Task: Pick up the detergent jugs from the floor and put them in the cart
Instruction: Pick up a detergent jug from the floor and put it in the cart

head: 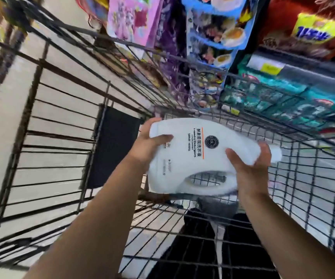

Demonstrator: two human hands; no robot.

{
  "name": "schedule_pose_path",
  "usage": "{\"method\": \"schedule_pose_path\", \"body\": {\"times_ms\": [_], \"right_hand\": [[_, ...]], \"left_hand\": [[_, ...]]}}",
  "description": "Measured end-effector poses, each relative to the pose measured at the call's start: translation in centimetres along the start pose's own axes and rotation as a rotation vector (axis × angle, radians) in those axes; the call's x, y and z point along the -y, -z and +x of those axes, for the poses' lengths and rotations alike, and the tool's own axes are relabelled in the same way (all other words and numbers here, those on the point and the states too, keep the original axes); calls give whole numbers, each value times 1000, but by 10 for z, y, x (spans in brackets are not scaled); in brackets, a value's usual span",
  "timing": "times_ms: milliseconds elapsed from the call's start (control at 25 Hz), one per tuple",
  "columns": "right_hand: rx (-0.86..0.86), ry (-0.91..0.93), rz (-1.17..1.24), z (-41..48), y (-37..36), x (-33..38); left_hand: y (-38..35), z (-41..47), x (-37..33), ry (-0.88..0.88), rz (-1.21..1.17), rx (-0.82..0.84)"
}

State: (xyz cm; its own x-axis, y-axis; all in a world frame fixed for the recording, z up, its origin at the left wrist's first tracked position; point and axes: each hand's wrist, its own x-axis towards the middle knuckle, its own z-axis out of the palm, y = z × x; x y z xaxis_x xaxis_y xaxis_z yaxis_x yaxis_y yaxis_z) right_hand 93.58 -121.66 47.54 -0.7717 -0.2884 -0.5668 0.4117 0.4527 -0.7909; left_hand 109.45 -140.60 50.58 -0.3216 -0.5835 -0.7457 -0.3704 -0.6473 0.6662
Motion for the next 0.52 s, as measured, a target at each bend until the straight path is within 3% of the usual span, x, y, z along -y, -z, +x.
{"method": "schedule_pose_path", "body": {"times_ms": [520], "right_hand": [[-57,-2,-24,86,-69,-64]], "left_hand": [[3,126,41,-81,208,-37]]}}
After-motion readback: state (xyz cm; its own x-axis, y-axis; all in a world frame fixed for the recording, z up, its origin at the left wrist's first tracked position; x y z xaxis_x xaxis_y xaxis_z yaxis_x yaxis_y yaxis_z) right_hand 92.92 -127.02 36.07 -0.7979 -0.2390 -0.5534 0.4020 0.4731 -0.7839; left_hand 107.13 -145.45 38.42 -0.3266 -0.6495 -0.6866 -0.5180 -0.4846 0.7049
